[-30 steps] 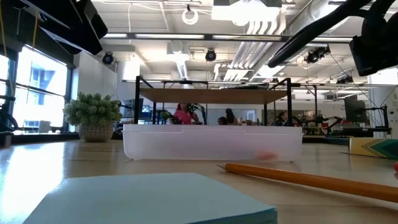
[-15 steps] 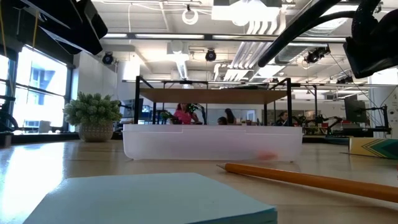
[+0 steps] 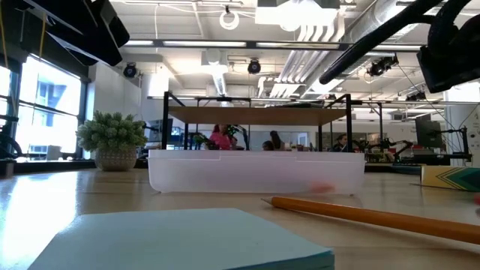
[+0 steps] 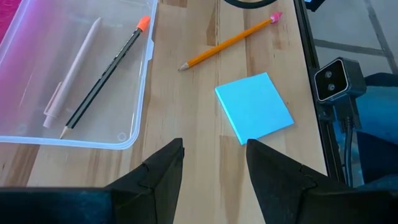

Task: Pack school essentials
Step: Put the orange scissors into the supply box

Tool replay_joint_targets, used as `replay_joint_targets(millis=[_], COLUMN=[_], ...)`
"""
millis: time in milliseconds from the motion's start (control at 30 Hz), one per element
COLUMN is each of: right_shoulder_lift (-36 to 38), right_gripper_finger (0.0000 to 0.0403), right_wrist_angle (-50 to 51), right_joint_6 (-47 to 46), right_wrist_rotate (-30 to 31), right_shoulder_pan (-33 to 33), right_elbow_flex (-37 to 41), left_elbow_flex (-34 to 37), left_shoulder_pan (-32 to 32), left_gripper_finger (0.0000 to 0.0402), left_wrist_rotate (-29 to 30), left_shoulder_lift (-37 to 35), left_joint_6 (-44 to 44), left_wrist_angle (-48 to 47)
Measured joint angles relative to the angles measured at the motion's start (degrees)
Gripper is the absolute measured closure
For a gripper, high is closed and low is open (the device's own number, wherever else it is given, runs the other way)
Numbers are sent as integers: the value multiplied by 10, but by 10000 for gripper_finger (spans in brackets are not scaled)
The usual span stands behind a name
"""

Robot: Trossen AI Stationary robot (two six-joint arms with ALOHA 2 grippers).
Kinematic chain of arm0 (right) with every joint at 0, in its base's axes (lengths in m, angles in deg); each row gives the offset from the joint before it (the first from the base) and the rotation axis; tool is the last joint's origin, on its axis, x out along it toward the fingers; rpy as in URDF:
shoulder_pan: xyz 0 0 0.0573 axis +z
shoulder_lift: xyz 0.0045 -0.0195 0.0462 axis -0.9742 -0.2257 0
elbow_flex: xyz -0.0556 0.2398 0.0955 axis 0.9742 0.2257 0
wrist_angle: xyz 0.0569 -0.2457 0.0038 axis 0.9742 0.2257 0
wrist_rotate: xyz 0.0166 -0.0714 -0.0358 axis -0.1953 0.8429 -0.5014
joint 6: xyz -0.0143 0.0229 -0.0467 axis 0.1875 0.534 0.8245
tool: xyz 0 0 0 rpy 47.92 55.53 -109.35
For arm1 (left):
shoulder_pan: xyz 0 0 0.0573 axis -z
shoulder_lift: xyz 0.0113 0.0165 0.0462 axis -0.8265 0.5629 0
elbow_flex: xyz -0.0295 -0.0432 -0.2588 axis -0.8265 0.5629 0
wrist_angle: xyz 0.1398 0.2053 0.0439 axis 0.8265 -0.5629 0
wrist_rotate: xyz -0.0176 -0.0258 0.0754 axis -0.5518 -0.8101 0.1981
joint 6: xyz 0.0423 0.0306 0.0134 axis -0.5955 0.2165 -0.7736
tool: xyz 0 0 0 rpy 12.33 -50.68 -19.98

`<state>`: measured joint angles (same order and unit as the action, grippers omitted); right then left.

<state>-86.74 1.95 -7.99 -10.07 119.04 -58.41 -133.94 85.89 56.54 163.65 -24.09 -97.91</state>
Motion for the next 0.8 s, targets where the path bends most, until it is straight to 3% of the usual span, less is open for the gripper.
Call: replay_joint_targets(millis=[800], right_shoulder_lift=[4], right_gripper_finger=[344], right_wrist_angle=[-105], right_joint_6=[67], right_wrist_rotate=[29], right_shoulder_pan=[-1], right_elbow_flex=[-17], left_elbow_flex=[0], left_shoulder_pan=[-1], left_gripper_finger=[234], left_wrist_rotate=[-7], left_shoulder_lift=[0], left_joint_6=[0], left_wrist_angle=[0])
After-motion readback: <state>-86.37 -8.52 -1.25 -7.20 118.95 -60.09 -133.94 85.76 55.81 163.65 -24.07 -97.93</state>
